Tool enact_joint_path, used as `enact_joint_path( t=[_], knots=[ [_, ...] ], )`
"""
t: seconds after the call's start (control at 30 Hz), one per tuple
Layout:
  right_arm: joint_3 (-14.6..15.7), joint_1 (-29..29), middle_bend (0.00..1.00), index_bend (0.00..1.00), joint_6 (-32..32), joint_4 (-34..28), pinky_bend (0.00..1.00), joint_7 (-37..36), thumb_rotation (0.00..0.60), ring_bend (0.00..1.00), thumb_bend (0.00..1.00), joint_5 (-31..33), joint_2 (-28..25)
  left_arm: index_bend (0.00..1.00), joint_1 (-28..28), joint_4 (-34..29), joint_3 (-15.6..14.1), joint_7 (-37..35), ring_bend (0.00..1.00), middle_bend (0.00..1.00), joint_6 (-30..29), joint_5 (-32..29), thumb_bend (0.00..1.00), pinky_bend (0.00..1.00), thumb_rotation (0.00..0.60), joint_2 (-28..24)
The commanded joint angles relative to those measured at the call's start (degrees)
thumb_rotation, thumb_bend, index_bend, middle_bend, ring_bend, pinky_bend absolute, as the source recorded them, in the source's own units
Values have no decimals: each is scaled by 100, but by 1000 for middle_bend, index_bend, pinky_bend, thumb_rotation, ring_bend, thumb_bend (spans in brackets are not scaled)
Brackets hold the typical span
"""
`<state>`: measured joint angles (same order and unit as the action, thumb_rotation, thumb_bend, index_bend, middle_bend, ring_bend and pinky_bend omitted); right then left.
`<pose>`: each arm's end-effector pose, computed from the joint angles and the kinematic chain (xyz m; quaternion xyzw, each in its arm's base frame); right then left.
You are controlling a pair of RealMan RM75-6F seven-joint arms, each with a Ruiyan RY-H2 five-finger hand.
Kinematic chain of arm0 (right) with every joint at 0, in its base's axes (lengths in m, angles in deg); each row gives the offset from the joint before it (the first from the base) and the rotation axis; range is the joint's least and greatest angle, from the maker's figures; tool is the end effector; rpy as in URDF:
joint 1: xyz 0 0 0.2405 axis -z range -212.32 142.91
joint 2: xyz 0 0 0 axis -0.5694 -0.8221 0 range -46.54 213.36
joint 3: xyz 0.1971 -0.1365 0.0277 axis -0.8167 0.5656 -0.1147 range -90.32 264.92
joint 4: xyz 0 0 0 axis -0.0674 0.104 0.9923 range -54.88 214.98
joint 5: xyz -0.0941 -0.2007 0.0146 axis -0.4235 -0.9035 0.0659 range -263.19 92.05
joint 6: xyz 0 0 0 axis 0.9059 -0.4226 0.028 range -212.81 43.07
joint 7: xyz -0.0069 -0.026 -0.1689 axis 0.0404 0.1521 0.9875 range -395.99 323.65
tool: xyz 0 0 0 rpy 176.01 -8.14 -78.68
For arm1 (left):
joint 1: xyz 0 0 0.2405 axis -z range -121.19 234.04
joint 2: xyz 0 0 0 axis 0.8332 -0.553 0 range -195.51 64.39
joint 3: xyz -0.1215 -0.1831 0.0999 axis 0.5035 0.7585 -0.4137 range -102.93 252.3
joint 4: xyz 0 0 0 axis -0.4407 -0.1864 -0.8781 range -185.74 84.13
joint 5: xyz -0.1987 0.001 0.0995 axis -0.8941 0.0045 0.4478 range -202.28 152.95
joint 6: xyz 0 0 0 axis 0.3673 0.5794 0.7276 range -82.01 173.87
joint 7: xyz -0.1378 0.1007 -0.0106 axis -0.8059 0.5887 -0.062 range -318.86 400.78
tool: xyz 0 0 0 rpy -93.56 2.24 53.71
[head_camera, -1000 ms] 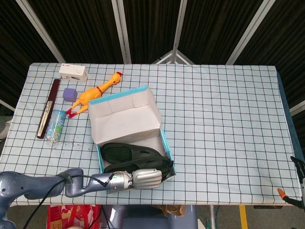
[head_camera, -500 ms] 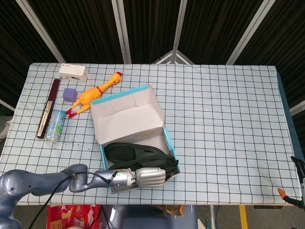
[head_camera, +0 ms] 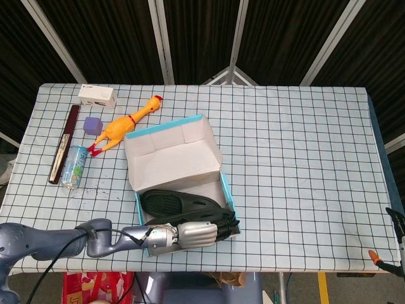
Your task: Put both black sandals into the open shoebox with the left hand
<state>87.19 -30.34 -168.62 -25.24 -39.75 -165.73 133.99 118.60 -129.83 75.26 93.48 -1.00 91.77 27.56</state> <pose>-0.3231 -0.1438 0.1861 0.5259 -0.4874 0.3165 0.6210 -0.0065 0.2592 -0.1149 -0.8242 0.4217 -0.3064 0.2213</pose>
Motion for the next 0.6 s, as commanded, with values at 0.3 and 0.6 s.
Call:
enact_joint_path(
  t=[0.3,0.6],
  knots=[
    [2,-20,118,87,29,-16,87,65,600,144,254,0,16,11,-216,-956,343,996,2,133,706,-666,137,111,521,-496],
    [8,-13,118,87,21,-29,87,76,600,144,254,-5,13,0,-513,-1778,457,1858,0,112,1034,-1111,137,101,496,-914]
  ],
)
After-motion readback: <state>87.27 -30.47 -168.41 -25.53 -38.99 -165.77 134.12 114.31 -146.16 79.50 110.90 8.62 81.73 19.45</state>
